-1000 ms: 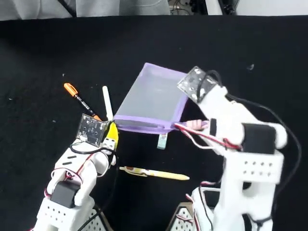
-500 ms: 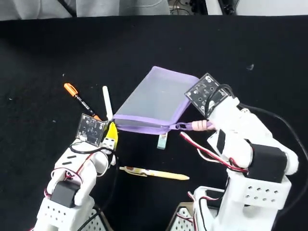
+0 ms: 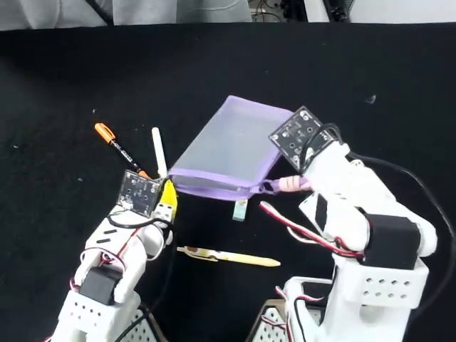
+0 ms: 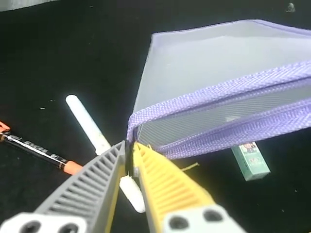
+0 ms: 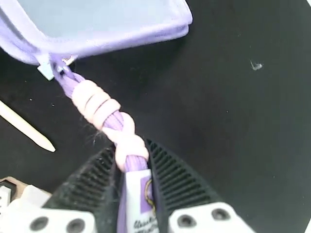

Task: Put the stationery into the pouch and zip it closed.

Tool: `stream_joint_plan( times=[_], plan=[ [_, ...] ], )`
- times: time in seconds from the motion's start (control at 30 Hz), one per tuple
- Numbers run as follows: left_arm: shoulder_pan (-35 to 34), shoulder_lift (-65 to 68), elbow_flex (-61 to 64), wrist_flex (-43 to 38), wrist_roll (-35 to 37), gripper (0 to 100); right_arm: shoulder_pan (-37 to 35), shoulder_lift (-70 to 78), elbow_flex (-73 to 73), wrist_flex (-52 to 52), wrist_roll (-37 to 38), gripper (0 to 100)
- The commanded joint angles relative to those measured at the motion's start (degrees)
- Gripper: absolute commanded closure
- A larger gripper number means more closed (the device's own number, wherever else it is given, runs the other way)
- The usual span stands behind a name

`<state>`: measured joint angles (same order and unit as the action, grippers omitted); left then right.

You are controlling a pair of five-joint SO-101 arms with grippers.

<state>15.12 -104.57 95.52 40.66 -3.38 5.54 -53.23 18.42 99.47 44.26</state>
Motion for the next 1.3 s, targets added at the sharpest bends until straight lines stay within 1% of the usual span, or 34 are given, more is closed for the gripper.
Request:
stream_joint_plan(
  times=[0.0, 0.17, 0.23, 0.33, 0.4, 0.5, 0.63, 0.7, 0.9, 1.17, 1.27],
  plan=[
    [1.5, 0.0, -0.1, -0.9, 0.3, 97, -3.2, -0.7, -3.4, 0.8, -2.1, 98.8],
    [1.5, 0.0, 0.0, -0.9, 0.5, 96, -4.0, -0.7, -3.3, 0.9, -2.5, 98.8],
    [1.5, 0.0, 0.0, -0.9, 0.5, 91, -4.0, -0.7, -3.2, 0.9, -2.4, 98.8],
    [1.5, 0.1, 0.4, -0.9, 1.1, 81, -4.1, -0.7, -3.2, 0.8, -2.4, 98.8],
    [1.5, 0.1, 0.9, -1.1, 3.8, 78, -4.1, -0.7, -3.1, 0.8, -2.4, 98.8],
    [1.6, 0.1, 1.1, -1.4, 6.0, 77, -4.1, -0.8, -3.1, 0.8, -2.4, 98.8],
    [4.6, 0.1, 1.4, -1.5, 5.9, 76, -4.2, -0.8, -3.1, 0.7, -2.3, 98.8],
    [5.5, 0.2, 1.8, -3.0, 5.8, 76, -4.2, -0.8, -3.1, 0.6, -2.1, 98.8],
    [3.6, 0.3, 1.8, -5.0, 6.2, 76, -3.9, -0.9, -3.4, 0.7, -2.0, 98.8],
    [3.6, 0.4, 1.9, -5.1, 5.7, 76, -3.9, -0.9, -4.4, 0.6, -2.4, 98.8],
    [2.1, 0.4, 1.9, -5.7, 5.7, 76, -3.8, -1.0, -5.9, 1.1, -2.5, 98.8]
  ],
)
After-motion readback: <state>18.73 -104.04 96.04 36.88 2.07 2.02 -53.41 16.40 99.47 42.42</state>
